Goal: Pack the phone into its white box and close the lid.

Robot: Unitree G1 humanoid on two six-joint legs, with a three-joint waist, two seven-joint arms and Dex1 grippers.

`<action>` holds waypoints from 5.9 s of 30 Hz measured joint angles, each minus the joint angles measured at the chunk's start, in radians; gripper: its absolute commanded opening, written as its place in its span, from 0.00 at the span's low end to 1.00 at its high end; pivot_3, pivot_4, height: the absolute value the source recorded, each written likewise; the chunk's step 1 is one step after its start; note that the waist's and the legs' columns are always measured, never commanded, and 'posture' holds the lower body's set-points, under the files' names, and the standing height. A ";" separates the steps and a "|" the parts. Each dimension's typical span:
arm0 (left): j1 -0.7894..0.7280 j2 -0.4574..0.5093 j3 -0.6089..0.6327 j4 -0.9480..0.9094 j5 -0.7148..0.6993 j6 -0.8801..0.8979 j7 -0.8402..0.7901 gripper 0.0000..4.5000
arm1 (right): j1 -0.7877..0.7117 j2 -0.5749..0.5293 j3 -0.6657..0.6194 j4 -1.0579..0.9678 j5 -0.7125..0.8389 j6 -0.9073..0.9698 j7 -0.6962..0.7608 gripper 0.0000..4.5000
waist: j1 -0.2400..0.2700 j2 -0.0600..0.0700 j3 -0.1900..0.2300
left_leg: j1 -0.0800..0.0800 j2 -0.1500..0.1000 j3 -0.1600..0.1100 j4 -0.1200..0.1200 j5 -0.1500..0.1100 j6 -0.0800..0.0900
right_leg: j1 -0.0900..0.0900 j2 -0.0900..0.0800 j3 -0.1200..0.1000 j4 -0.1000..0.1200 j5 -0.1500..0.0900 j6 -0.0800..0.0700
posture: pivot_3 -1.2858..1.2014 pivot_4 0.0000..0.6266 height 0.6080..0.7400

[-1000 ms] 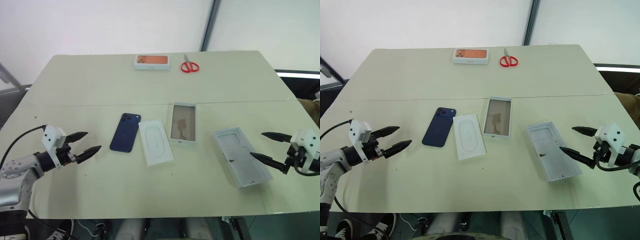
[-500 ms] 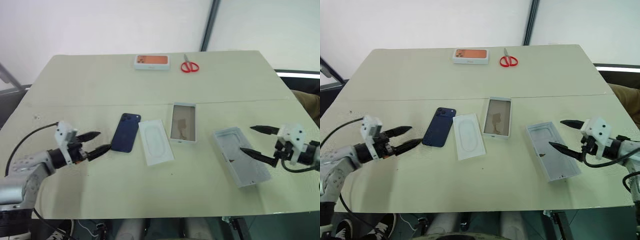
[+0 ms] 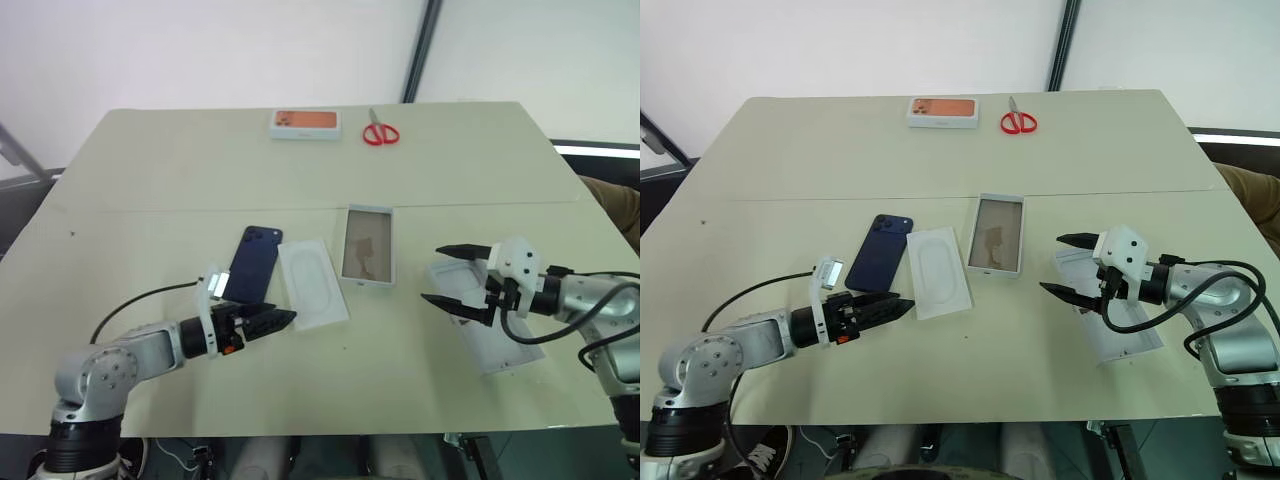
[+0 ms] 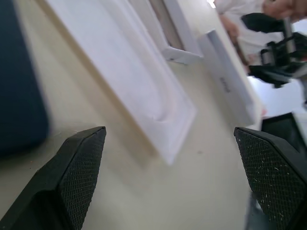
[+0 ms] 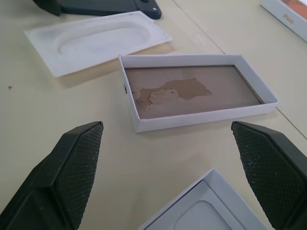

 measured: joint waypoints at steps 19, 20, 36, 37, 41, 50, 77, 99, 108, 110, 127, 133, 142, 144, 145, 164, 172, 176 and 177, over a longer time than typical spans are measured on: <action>-0.121 -0.199 0.056 0.186 -0.104 0.072 0.292 0.58 | -0.023 0.041 0.030 0.023 -0.040 -0.063 -0.026 1.00 | 0.019 0.000 -0.001 | 0.001 0.000 0.000 0.005 0.000 0.001 | 0.003 0.000 0.000 0.000 0.000 0.000 | 0.52 0.24 1.00; -0.120 -0.201 0.055 0.191 -0.104 0.077 0.301 0.46 | -0.023 0.041 0.030 0.024 -0.041 -0.065 -0.027 1.00 | 0.019 0.000 -0.001 | 0.001 0.000 0.000 0.005 0.000 0.001 | 0.003 0.000 0.000 0.000 0.000 0.000 | 0.52 0.24 1.00; -0.124 -0.179 0.107 0.204 -0.184 0.096 0.366 0.02 | -0.031 0.080 0.058 0.028 -0.048 -0.068 -0.033 1.00 | 0.018 0.000 -0.001 | 0.001 0.000 0.000 0.004 0.000 0.000 | 0.003 0.000 0.000 0.000 0.000 0.000 | 0.52 0.24 1.00; -0.130 -0.161 0.115 0.204 -0.186 0.096 0.365 0.02 | -0.033 0.085 0.076 0.026 -0.048 -0.060 -0.031 1.00 | 0.017 0.000 0.000 | 0.000 0.000 0.000 0.004 0.000 0.000 | 0.002 0.000 0.000 0.000 0.000 0.000 | 0.52 0.24 1.00; -0.179 -0.069 0.139 0.217 -0.186 0.090 0.339 0.02 | -0.080 0.126 0.163 0.019 -0.054 -0.006 -0.026 1.00 | 0.015 0.000 0.000 | 0.000 0.000 0.000 0.004 0.000 0.000 | 0.002 0.001 0.000 0.000 0.000 0.000 | 0.52 0.24 1.00; -0.211 -0.025 0.154 0.237 -0.195 0.090 0.292 0.00 | -0.227 0.182 0.310 0.134 -0.169 0.048 -0.032 0.94 | 0.018 0.000 0.000 | 0.000 0.000 0.000 0.004 0.000 0.000 | -0.002 0.000 0.000 0.000 0.000 0.000 | 0.52 0.24 1.00; -0.273 -0.017 0.142 0.315 -0.539 0.065 0.460 0.00 | -0.142 0.244 0.420 -0.088 -0.146 0.196 0.005 0.22 | 0.016 0.000 0.000 | 0.000 0.000 0.000 0.003 0.000 0.000 | -0.003 0.000 0.001 0.000 0.000 0.000 | 0.52 0.24 1.00; -0.218 -0.070 -0.073 0.306 -0.452 0.032 0.444 0.00 | -0.032 0.016 0.124 -0.027 -0.062 0.131 0.043 0.66 | 0.012 -0.001 0.000 | -0.001 0.000 0.001 0.001 -0.001 0.001 | -0.001 0.000 0.001 0.000 0.000 0.000 | 0.52 0.24 1.00; -0.244 -0.089 -0.102 0.349 -0.362 0.034 0.366 0.44 | -0.034 0.046 0.139 -0.030 -0.080 0.101 -0.005 0.67 | 0.019 -0.001 0.000 | -0.001 -0.001 0.001 0.002 -0.001 0.001 | 0.000 0.000 0.001 -0.001 0.000 0.000 | 0.52 0.24 1.00; -0.258 -0.100 -0.103 0.360 -0.353 0.037 0.360 0.68 | -0.034 0.050 0.144 -0.031 -0.080 0.097 -0.008 0.67 | 0.019 -0.001 0.000 | -0.001 -0.001 0.001 0.002 -0.001 0.001 | 0.000 0.000 0.001 0.000 0.000 0.000 | 0.52 0.24 1.00; -0.276 -0.005 -0.102 0.245 -0.188 -0.020 0.226 1.00 | -0.207 0.230 0.188 -0.046 -0.060 0.137 -0.121 0.49 | 0.012 -0.001 0.000 | -0.001 0.000 0.001 0.000 0.001 -0.002 | -0.001 0.000 0.001 0.000 0.000 0.000 | 0.52 0.24 1.00; -0.233 0.101 -0.110 0.206 0.030 -0.226 0.025 1.00 | -0.255 0.307 0.315 -0.041 -0.159 0.126 -0.186 0.01 | 0.012 -0.001 0.000 | -0.001 0.000 0.001 -0.003 0.003 -0.005 | -0.004 0.000 0.002 -0.001 0.000 0.000 | 0.52 0.24 1.00; -0.104 0.201 -0.104 0.149 0.241 -0.516 -0.241 1.00 | -0.281 0.323 0.495 0.031 -0.368 0.061 -0.216 0.01 | 0.010 -0.001 0.000 | 0.000 0.000 0.000 -0.007 0.002 -0.004 | -0.006 0.000 0.001 -0.001 0.000 -0.001 | 0.52 0.24 1.00; -0.087 0.198 -0.082 0.150 0.258 -0.552 -0.255 1.00 | -0.280 0.306 0.517 0.041 -0.402 0.042 -0.209 0.01 | 0.011 -0.001 0.000 | 0.000 0.000 0.000 -0.007 0.002 -0.004 | -0.006 0.000 0.001 -0.001 0.000 -0.001 | 0.52 0.24 1.00; -0.084 0.196 -0.077 0.150 0.263 -0.561 -0.257 1.00 | -0.279 0.297 0.520 0.044 -0.418 0.029 -0.207 0.01 | 0.011 -0.001 0.000 | 0.000 0.000 0.000 -0.007 0.002 -0.004 | -0.006 0.000 0.001 -0.001 0.000 -0.001 | 0.52 0.24 1.00; -0.102 0.127 -0.078 0.150 0.316 -0.568 -0.264 1.00 | -0.297 0.205 0.514 0.026 -0.452 0.012 -0.107 0.01 | 0.011 -0.001 0.000 | 0.000 0.000 0.000 -0.007 0.002 -0.004 | -0.004 0.000 0.001 -0.001 0.000 -0.001 | 0.52 0.24 1.00; -0.102 0.127 -0.078 0.150 0.329 -0.564 -0.259 1.00 | -0.297 0.269 0.510 0.029 -0.450 0.021 -0.149 0.01 | -0.002 -0.001 0.000 | 0.000 0.000 -0.001 -0.008 0.003 -0.004 | -0.004 0.001 0.001 -0.001 0.000 -0.001 | 0.52 0.24 1.00; -0.103 0.133 -0.070 0.160 0.309 -0.500 -0.253 1.00 | -0.298 0.266 0.494 0.029 -0.449 0.022 -0.156 0.01 | -0.005 -0.001 0.000 | 0.000 0.000 -0.001 -0.008 0.003 -0.004 | -0.005 0.001 0.001 -0.001 0.000 -0.001 | 0.52 0.24 1.00; -0.107 0.138 -0.058 0.175 0.290 -0.468 -0.250 1.00 | -0.304 0.266 0.484 0.029 -0.444 0.028 -0.156 0.01 | -0.006 -0.001 0.000 | 0.000 0.000 -0.001 -0.008 0.003 -0.004 | -0.005 0.001 0.001 -0.001 0.000 -0.001 | 0.52 0.24 1.00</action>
